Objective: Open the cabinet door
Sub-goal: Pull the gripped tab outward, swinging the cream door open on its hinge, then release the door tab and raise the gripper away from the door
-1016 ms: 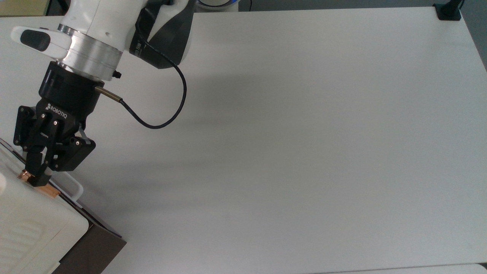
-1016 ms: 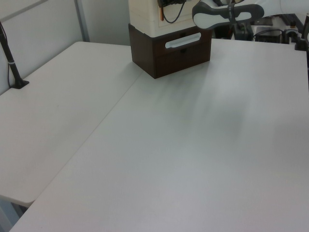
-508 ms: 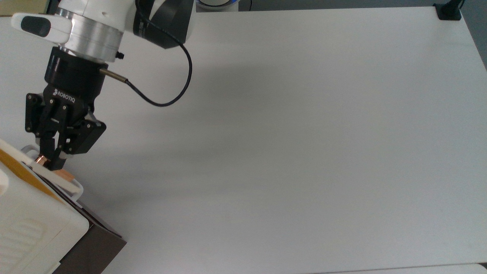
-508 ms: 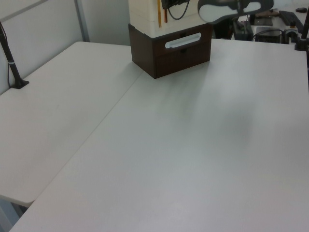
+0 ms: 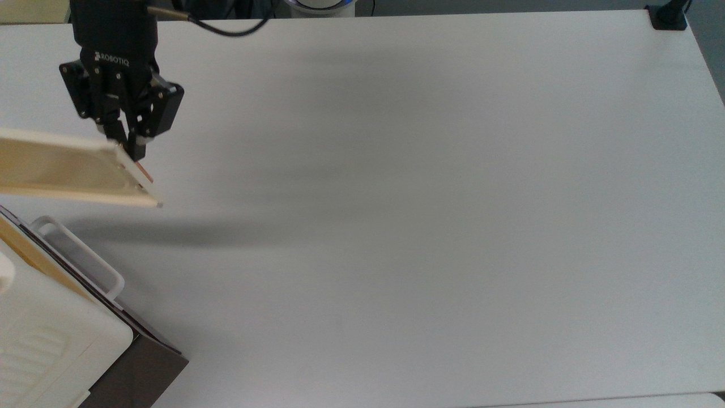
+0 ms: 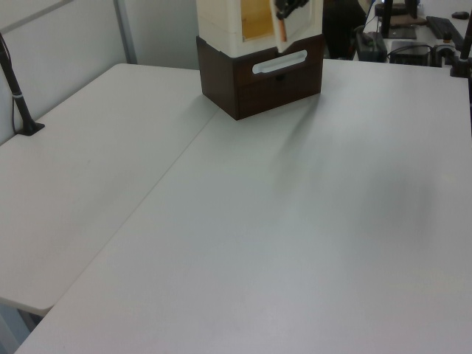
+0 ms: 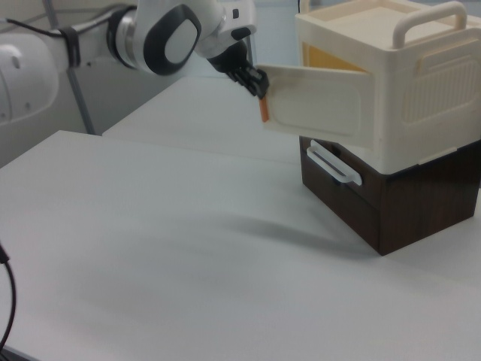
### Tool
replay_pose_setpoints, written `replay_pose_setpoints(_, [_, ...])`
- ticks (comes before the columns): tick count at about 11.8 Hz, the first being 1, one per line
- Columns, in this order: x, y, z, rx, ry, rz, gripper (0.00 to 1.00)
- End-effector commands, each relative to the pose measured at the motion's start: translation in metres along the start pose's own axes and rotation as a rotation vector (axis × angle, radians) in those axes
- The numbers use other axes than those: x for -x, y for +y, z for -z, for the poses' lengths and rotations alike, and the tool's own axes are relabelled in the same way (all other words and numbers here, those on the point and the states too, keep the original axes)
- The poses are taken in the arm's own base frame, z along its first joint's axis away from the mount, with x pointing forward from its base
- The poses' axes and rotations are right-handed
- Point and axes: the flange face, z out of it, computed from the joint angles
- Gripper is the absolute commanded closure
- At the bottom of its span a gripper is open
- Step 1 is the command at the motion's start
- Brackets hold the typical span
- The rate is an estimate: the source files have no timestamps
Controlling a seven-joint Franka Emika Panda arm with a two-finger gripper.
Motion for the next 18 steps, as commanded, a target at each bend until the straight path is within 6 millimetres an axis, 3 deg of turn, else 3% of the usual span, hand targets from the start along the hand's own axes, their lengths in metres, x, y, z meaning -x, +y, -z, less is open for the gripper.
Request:
replay_pose_setpoints(1, [0.035, 0.01, 0.04, -0.091, -0.237, 0.051, 0.0])
replay_pose_setpoints(3, [0.038, 0.014, 0.039, -0.09, -0.263, 0.052, 0.0])
replay_pose_setpoints(6, [0.062, 0.019, 0.042, -0.099, -0.451, 0.121, 0.0])
replay_pose_setpoints(11, [0.101, 0.016, 0.081, 0.035, -0.694, 0.201, 0.0])
replay_pose_setpoints(14, [0.102, 0.016, 0.098, 0.029, -0.688, 0.208, 0.0])
replay_pose_setpoints(18, [0.098, 0.012, 0.093, 0.025, -0.658, 0.21, 0.0])
